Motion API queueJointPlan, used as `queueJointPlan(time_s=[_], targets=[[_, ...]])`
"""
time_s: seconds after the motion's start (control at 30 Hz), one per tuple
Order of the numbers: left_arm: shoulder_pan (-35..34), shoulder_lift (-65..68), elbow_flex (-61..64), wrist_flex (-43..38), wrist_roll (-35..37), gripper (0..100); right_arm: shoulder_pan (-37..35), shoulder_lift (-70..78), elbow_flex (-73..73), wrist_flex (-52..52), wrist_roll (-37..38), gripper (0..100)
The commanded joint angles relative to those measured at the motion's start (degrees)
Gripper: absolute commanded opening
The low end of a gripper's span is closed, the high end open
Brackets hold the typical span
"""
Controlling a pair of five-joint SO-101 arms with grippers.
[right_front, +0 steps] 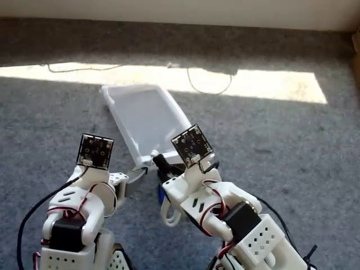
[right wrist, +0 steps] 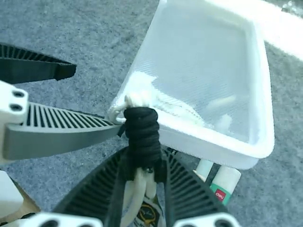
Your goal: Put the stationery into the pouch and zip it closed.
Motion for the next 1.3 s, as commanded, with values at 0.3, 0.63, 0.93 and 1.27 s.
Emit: queueJointPlan(time_s=[0.3,0.63,0.93,1.27], targets=[[-1.1,0.0,-3.9,-1.1,1.9,34,-1.5,-1.2,-3.6,-1.5,-0.4,0.5],[-1.4,0.0,-1.5,-1.5,1.9,34,-1.5,-1.2,-3.6,-1.3,-0.3,0.5],[-1.4,-0.1,-1.4,-3.7,1.5,23,-1.5,-1.1,-3.6,-1.2,-0.3,0.5],[-1.2,-0.1,-1.7,-3.8,1.5,15,-2.6,-1.1,-3.5,0.0,-0.3,0.5]])
